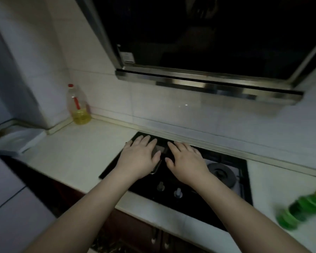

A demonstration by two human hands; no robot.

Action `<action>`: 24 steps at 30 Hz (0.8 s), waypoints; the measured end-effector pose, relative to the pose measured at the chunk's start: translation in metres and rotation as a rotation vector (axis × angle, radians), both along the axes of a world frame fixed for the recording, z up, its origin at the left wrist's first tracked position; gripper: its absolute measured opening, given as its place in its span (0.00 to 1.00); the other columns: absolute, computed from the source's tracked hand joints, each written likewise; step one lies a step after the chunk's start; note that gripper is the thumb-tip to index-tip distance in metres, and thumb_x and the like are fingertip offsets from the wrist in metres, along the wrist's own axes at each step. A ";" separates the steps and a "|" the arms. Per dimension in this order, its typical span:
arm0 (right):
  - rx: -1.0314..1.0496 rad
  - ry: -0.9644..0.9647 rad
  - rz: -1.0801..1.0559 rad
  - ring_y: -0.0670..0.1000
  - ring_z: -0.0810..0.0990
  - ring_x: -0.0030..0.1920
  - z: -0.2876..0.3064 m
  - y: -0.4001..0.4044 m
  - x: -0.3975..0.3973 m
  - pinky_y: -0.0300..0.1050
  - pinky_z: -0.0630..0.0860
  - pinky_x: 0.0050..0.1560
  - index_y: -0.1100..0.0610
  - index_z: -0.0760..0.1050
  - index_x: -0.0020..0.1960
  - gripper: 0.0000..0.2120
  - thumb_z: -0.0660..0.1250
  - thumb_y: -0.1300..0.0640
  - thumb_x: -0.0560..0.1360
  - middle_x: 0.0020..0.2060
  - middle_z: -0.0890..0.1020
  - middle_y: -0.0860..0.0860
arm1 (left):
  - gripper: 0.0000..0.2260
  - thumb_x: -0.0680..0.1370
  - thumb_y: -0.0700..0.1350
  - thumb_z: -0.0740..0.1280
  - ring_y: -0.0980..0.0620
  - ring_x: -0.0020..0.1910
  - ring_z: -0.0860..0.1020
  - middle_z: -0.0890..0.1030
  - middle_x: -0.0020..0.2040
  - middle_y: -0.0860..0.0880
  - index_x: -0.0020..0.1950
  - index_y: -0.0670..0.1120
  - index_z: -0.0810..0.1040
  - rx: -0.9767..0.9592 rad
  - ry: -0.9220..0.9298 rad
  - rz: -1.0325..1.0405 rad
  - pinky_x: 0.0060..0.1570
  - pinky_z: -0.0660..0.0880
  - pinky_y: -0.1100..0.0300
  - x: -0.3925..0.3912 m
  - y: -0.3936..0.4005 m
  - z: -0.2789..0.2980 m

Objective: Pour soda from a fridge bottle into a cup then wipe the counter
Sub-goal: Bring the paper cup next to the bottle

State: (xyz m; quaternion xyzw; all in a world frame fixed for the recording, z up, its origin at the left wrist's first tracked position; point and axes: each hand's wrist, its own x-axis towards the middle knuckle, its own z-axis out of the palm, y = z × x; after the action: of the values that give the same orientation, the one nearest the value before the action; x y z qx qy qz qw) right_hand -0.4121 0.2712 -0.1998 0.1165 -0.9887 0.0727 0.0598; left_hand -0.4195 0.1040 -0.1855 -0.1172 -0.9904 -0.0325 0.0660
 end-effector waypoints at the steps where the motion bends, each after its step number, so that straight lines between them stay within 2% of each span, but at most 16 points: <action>1: 0.003 0.000 -0.035 0.52 0.57 0.75 0.000 0.009 0.003 0.51 0.55 0.72 0.49 0.53 0.78 0.29 0.53 0.42 0.79 0.76 0.60 0.50 | 0.26 0.82 0.60 0.51 0.50 0.78 0.54 0.58 0.79 0.50 0.79 0.53 0.57 0.004 0.006 -0.039 0.74 0.54 0.50 -0.003 0.008 -0.001; 14: 0.054 -0.007 -0.512 0.53 0.58 0.74 -0.009 0.118 0.080 0.50 0.57 0.70 0.50 0.57 0.76 0.28 0.55 0.43 0.79 0.75 0.62 0.50 | 0.25 0.81 0.59 0.52 0.50 0.75 0.61 0.65 0.75 0.51 0.76 0.52 0.63 0.049 0.023 -0.519 0.71 0.60 0.50 -0.002 0.142 -0.015; 24: 0.077 -0.058 -0.833 0.53 0.59 0.74 -0.012 0.215 0.185 0.51 0.60 0.69 0.51 0.56 0.76 0.27 0.53 0.43 0.80 0.74 0.62 0.50 | 0.25 0.81 0.59 0.52 0.50 0.77 0.56 0.60 0.78 0.50 0.77 0.52 0.59 0.028 0.011 -0.901 0.73 0.57 0.50 0.063 0.276 -0.012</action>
State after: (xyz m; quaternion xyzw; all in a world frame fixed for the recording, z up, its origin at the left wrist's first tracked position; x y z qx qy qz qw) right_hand -0.2273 0.4862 -0.2118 -0.2932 -0.9546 0.0087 0.0517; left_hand -0.3569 0.3800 -0.1978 -0.5358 -0.8397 -0.0707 0.0523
